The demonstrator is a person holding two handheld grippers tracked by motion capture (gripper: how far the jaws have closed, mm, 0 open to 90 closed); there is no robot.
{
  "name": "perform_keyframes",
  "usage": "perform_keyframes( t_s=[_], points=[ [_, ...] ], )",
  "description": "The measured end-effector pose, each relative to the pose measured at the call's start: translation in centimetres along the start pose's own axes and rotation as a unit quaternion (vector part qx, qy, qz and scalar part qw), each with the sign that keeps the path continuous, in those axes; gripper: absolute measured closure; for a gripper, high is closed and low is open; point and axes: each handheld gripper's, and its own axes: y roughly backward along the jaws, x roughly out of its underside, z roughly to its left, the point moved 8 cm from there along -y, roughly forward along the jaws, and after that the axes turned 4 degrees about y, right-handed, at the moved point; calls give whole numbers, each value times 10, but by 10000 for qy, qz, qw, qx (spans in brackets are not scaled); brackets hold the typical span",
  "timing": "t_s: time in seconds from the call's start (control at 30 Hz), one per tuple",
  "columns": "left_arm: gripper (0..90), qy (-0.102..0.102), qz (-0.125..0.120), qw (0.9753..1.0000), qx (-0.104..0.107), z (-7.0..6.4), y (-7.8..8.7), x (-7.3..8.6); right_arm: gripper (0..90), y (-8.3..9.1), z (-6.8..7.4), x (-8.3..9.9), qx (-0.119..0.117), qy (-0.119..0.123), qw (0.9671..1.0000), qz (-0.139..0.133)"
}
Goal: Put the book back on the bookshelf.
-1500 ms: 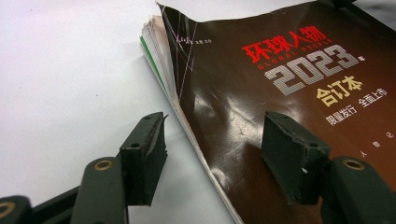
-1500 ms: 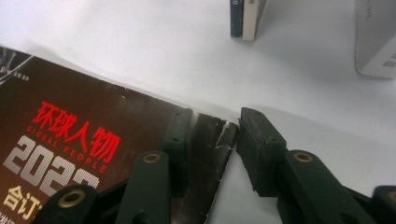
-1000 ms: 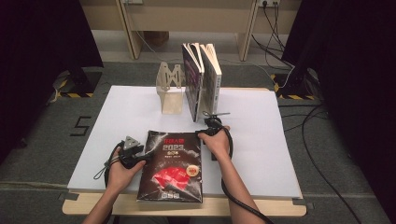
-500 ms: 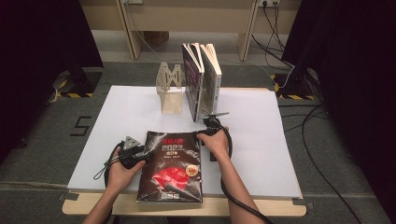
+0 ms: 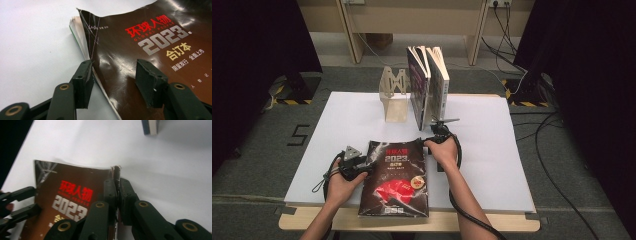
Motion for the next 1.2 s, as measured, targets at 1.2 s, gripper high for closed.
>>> perform_keyframes(
  t_s=[1.2],
  points=[
    [394,194,-97,9997,72,4,2,-1,871,98,54,-44,-155,544,9790,-1957]
  ],
)
